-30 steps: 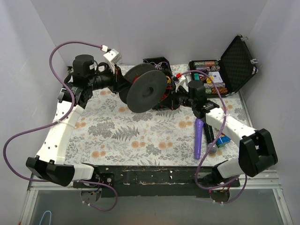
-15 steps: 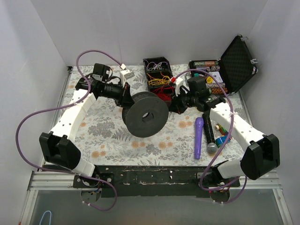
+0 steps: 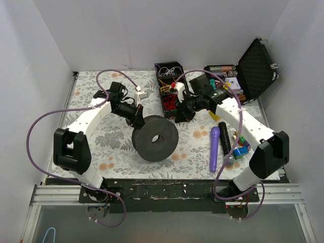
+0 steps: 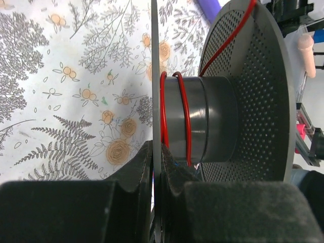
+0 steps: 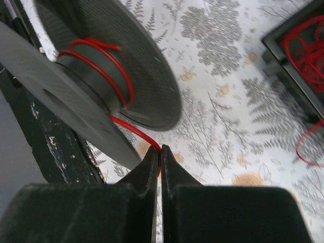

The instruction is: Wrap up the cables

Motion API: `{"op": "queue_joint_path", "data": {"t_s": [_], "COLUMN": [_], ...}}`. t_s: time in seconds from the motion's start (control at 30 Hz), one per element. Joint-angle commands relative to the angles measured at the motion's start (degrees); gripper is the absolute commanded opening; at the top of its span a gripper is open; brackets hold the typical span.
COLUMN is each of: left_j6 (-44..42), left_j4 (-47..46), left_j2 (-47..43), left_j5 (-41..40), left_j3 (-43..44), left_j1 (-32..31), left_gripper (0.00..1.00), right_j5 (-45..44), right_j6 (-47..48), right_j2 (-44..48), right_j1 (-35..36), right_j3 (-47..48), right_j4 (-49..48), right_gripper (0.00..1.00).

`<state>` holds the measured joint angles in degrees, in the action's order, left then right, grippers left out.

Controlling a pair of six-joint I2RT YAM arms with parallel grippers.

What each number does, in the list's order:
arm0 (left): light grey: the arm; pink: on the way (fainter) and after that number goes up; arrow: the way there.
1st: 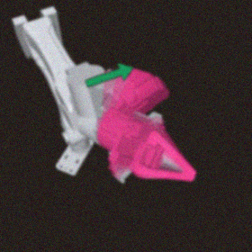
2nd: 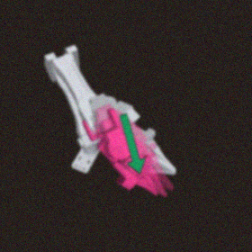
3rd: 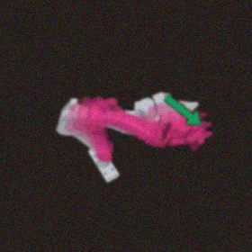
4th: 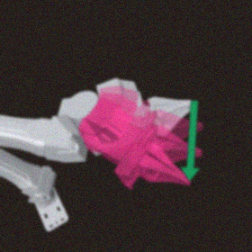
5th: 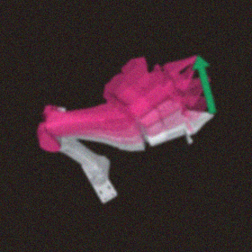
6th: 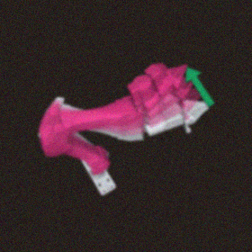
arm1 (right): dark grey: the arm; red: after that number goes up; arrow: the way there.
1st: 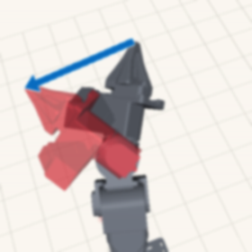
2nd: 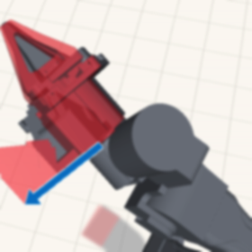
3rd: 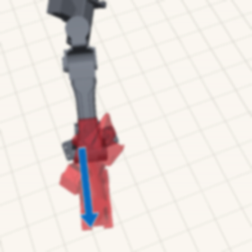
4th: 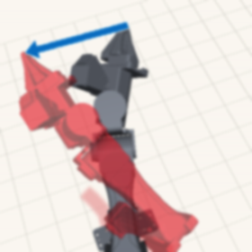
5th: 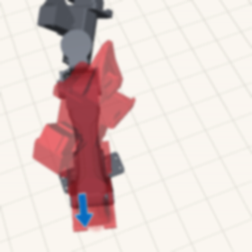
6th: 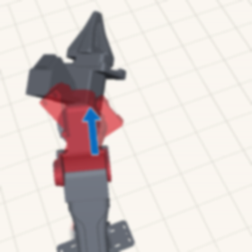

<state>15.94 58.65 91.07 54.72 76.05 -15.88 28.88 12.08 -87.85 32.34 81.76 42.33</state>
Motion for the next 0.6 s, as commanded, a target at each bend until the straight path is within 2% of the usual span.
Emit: {"op": "queue_joint_path", "data": {"t_s": [0.0,0.13,0.57], "left_j6": [-2.49,-6.18,-8.47], "left_j4": [-2.14,-1.08,-6.00], "left_j2": [4.11,7.63,18.44], "left_j5": [4.86,7.51,2.15], "left_j3": [-1.34,-1.69,-2.84], "left_j1": [-0.38,-0.38,-0.38], "left_gripper": [0.00,0.00,0.00], "right_j5": [3.19,3.20,9.17], "right_j6": [0.93,0.32,-4.33], "right_j2": [-5.56,-11.19,-21.39], "right_j1": [3.43,3.43,3.78], "right_j3": [4.98,6.92,8.59], "right_j4": [-0.31,-0.49,-6.72], "right_gripper": [0.01,0.01,0.01]}}
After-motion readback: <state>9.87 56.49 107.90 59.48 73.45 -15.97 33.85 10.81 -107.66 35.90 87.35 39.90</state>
